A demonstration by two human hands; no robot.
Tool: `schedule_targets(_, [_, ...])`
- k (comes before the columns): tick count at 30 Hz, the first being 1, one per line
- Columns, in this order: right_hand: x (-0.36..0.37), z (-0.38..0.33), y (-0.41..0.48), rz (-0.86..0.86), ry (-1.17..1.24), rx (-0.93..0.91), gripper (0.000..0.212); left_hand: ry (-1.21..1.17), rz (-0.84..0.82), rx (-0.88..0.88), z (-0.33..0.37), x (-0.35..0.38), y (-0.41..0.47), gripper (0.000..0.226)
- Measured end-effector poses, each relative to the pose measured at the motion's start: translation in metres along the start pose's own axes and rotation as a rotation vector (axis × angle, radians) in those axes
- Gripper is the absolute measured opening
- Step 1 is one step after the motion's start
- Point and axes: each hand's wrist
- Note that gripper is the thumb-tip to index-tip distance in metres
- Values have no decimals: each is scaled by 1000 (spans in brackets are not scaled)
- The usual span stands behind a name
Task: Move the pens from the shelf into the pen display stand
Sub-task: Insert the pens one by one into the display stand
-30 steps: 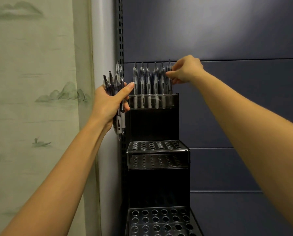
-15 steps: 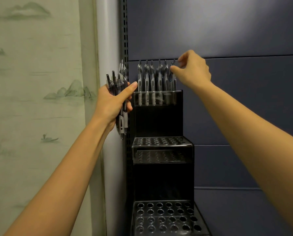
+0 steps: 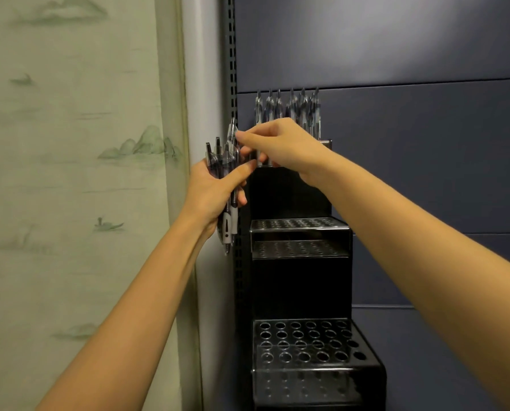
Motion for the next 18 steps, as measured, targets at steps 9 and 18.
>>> schedule_targets(9, [8, -7, 5, -31, 8, 109, 14, -2, 11, -22, -8, -2, -3, 21])
schedule_targets(18, [8, -10, 14, 16, -28, 133, 14, -8, 2, -56, -17, -1, -4, 12])
Point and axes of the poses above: each hand's wrist, its own y-axis towards the middle knuckle, its own x-axis out of the palm, z = x × y, and after that the axes turned 8 degrees about z, right-handed
